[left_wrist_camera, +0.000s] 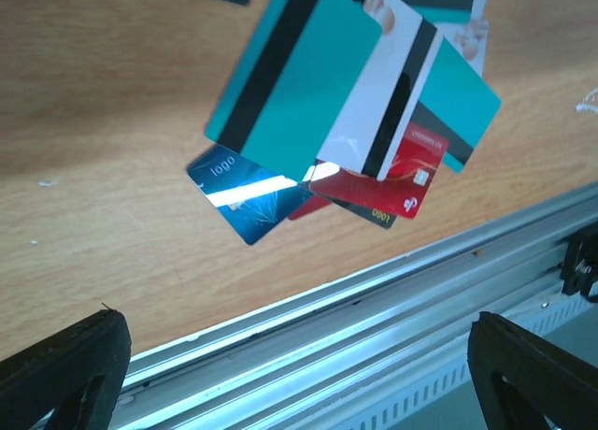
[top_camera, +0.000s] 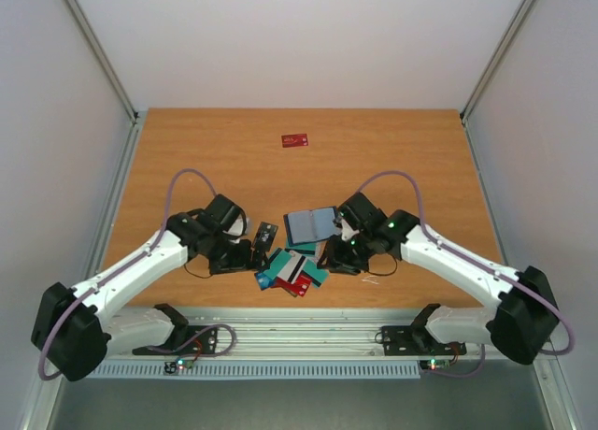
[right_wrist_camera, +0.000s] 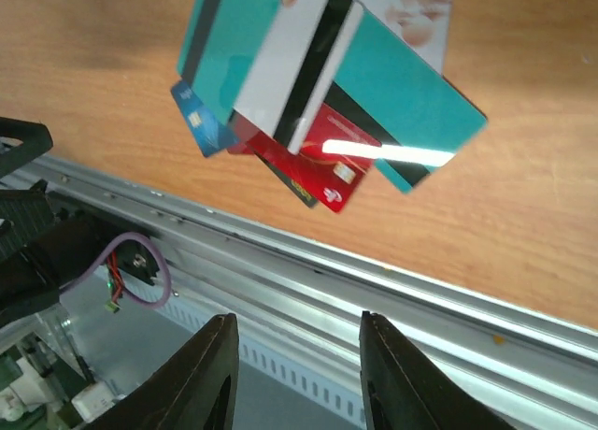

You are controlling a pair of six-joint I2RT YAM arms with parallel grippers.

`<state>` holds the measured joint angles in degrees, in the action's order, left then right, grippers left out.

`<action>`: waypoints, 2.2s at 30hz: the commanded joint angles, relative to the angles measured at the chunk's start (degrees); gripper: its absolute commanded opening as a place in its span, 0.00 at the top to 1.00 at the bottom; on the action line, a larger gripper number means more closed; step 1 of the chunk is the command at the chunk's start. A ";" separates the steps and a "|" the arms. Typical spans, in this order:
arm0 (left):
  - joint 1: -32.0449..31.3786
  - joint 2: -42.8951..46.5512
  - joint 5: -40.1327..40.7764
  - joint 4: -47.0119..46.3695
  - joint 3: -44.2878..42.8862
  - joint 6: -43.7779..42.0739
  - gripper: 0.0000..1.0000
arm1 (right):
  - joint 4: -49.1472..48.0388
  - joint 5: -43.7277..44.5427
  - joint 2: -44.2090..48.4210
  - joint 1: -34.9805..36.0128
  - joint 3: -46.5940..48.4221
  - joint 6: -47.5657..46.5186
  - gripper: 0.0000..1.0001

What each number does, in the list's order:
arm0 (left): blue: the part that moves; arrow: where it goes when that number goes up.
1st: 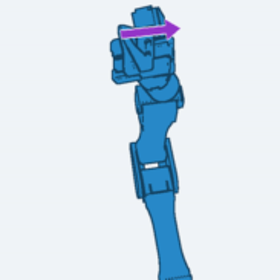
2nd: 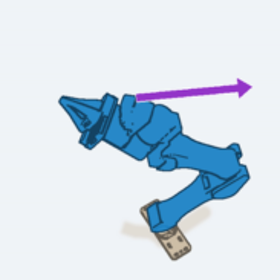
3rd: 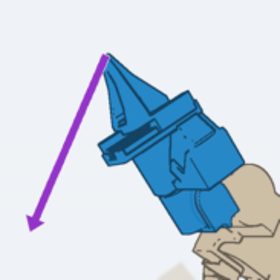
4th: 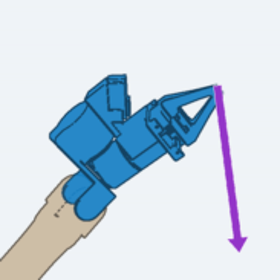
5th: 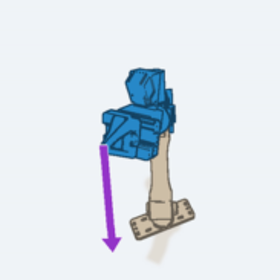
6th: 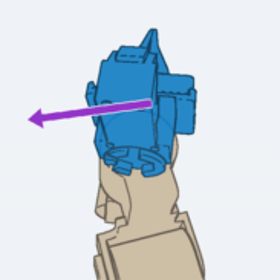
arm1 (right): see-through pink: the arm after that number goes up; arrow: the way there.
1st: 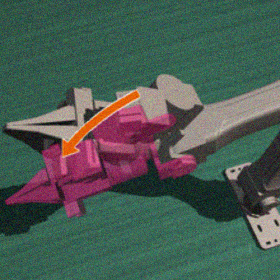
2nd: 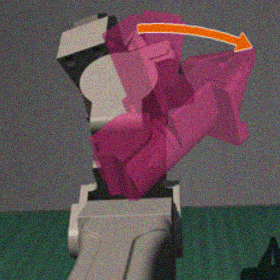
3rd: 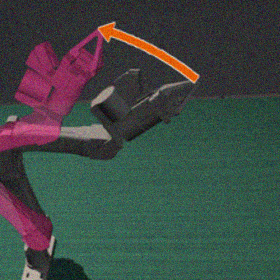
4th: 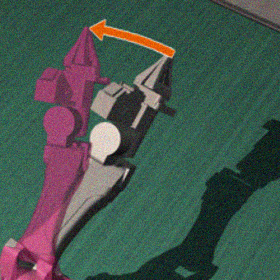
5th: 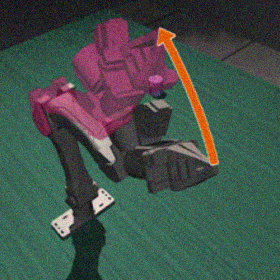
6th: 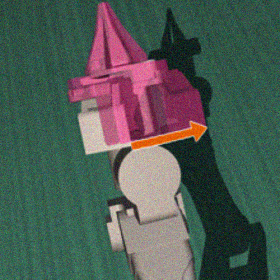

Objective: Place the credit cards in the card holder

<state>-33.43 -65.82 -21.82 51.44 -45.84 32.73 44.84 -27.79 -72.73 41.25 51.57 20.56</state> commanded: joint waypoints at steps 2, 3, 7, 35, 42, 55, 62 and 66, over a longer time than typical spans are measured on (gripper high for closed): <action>-4.31 -2.11 4.25 1.64 -3.29 -1.51 0.01 | 3.62 6.64 6.83 4.25 -1.75 10.44 0.59; -5.06 -3.54 5.56 2.13 -4.74 -2.57 0.02 | 4.36 6.98 7.65 4.49 -1.74 10.68 0.58; -6.48 -10.77 9.36 3.20 -9.67 -7.57 0.06 | 8.14 8.82 8.34 4.46 0.42 8.21 0.52; -15.12 -42.73 24.11 -12.23 -10.15 -10.15 0.42 | 12.18 8.09 0.67 3.13 0.04 -7.78 0.47; -18.10 -38.94 16.63 -13.17 -3.87 -6.70 0.45 | 8.36 6.08 -1.62 3.13 0.60 -7.25 0.47; -27.25 -26.06 9.46 -11.26 3.07 7.46 0.45 | 0.94 1.56 -9.34 3.13 0.87 -6.90 0.48; -27.38 -17.00 13.65 -2.93 -4.07 8.96 0.35 | 1.76 2.39 -10.76 3.13 2.20 -7.51 0.48; -26.43 -19.47 16.02 -0.04 -6.87 5.94 0.30 | 0.64 1.80 -10.24 3.13 0.96 -6.20 0.48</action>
<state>-60.62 -84.36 -8.45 46.57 -49.36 40.12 46.61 -25.43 -83.33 44.62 52.27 13.87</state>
